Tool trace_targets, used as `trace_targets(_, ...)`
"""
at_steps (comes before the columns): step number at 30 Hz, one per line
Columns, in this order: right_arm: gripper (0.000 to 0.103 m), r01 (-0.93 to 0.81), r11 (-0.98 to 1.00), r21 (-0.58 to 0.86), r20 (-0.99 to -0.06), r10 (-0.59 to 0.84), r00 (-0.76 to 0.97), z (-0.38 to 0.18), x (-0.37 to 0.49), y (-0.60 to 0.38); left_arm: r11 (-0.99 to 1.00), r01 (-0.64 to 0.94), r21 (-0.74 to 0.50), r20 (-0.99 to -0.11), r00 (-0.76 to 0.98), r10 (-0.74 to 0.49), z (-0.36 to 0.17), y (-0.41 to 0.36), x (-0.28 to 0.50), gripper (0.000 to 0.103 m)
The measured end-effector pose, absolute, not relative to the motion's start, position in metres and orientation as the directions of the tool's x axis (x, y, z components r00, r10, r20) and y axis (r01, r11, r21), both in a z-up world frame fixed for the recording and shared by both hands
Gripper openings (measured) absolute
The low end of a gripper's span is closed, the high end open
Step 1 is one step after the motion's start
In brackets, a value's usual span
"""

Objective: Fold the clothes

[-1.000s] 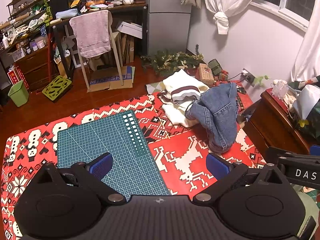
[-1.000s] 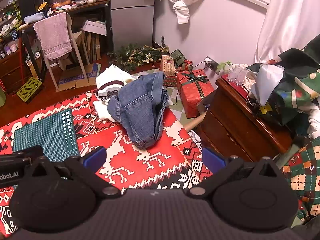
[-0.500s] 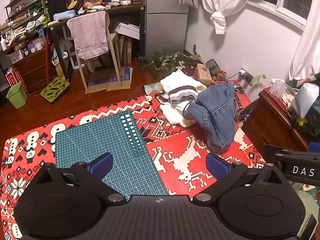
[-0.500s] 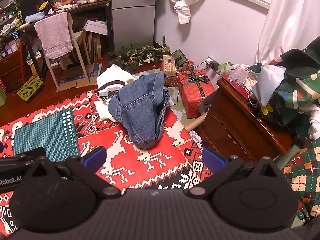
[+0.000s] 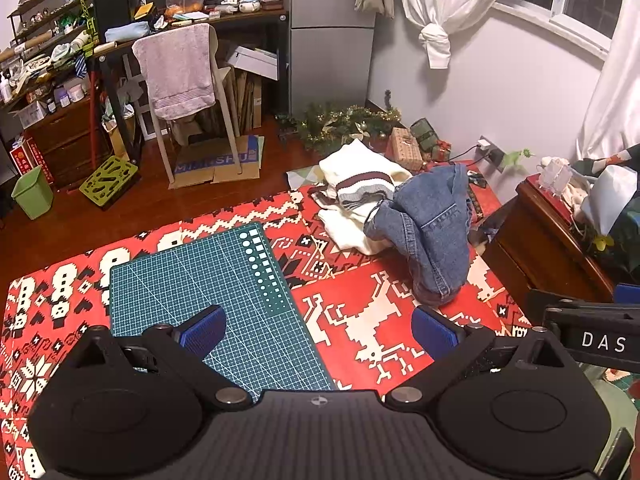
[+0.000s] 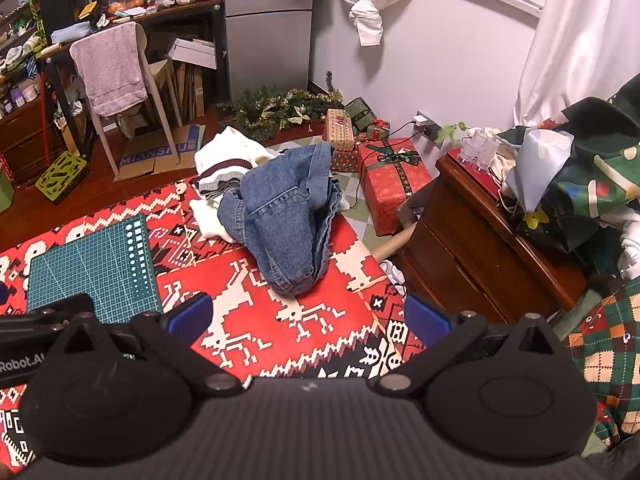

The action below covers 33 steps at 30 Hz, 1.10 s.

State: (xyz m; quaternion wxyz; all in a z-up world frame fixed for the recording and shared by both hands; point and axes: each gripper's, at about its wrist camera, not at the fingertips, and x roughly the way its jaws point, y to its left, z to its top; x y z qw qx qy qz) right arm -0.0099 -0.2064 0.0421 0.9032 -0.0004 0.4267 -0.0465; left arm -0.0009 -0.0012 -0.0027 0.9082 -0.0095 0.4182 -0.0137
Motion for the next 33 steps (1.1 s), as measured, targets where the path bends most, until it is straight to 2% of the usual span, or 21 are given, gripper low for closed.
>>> trace_targets(33, 0.103, 0.114, 0.993, -0.044, -0.772, -0.106, 0.627, 0.031, -0.010, -0.211, 1.000, 0.011, -0.026, -0.739, 0.673, -0.027, -0.008, -0.005, -0.002, 0.101)
